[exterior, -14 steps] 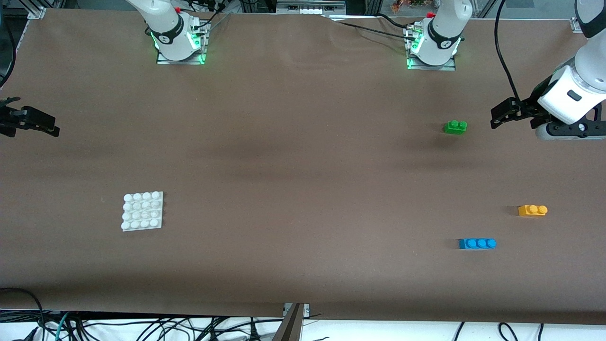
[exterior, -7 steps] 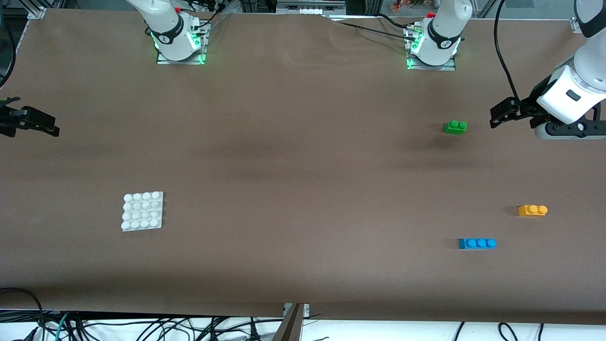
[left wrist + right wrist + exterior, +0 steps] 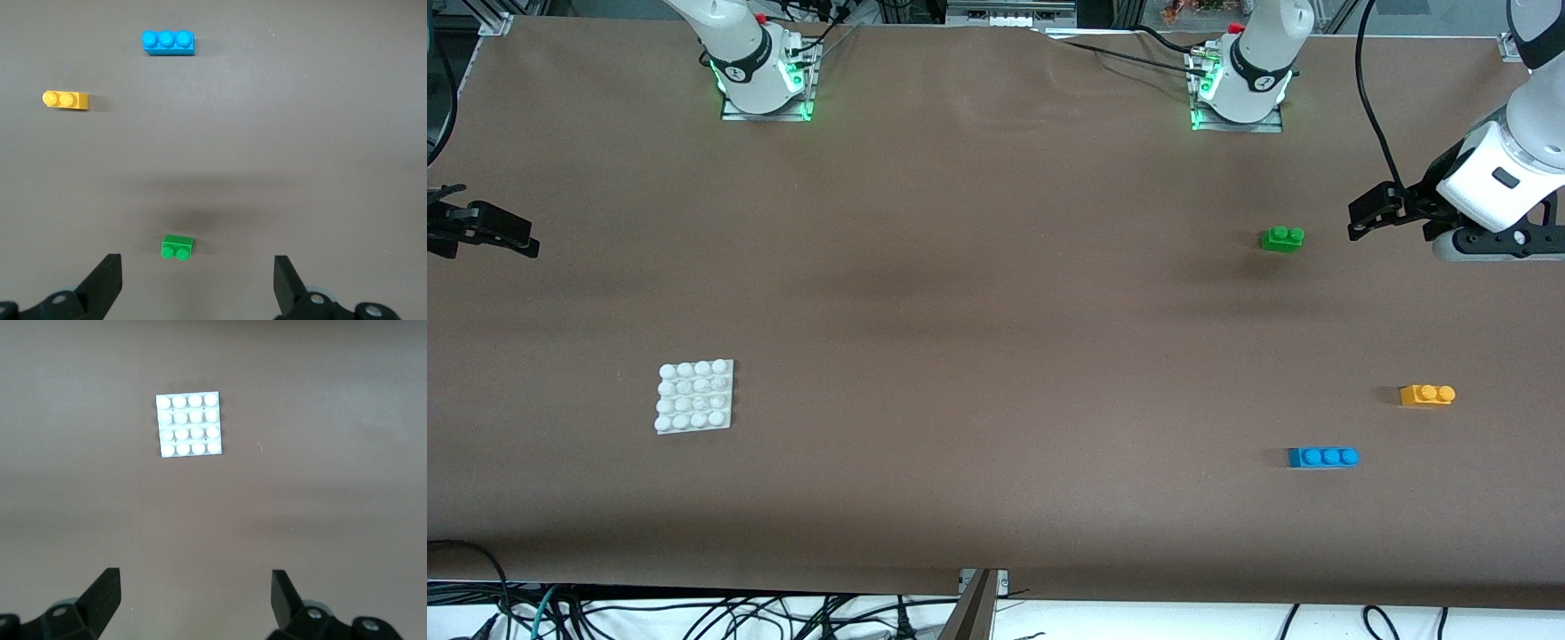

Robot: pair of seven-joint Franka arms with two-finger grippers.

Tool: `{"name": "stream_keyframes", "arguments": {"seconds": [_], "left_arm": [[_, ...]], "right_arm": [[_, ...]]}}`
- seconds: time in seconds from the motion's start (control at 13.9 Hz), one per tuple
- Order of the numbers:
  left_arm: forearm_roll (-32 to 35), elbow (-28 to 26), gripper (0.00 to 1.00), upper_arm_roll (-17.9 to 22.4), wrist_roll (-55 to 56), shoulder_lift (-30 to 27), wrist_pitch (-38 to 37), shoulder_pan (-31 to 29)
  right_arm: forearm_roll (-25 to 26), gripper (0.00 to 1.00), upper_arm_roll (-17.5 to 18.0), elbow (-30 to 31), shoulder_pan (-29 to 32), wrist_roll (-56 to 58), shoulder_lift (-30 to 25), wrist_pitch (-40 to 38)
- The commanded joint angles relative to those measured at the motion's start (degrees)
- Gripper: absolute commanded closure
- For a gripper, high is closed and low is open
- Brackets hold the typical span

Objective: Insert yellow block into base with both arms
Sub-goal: 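Reach the right gripper down to the white base plate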

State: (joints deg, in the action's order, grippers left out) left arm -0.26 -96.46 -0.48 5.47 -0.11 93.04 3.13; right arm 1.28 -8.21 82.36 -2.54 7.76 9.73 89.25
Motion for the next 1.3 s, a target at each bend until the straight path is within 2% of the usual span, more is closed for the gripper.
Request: {"name": "stream_keyframes", "arguments": {"seconds": [0.0,0.5,1.23], "left_arm": [[-0.4,2.1,0.0,-0.1,0.4,1.1,-1.5,0.2],[-0.4,2.5,0.0,0.0,0.3,1.2,-1.5,0.0],[-0.4,2.6,0.0,0.0,0.1,1.3,-1.5,-0.1]], "right_arm": [[0.2,0.0,0.6,-0.2,0.4,-0.4,1.8,1.1],[0.5,0.0,0.7,-0.2,0.0,-0.3,12.9,9.2],[-1.7,0.0,1.2,0.3,-0.1,-0.6,29.7,30.2]]}}
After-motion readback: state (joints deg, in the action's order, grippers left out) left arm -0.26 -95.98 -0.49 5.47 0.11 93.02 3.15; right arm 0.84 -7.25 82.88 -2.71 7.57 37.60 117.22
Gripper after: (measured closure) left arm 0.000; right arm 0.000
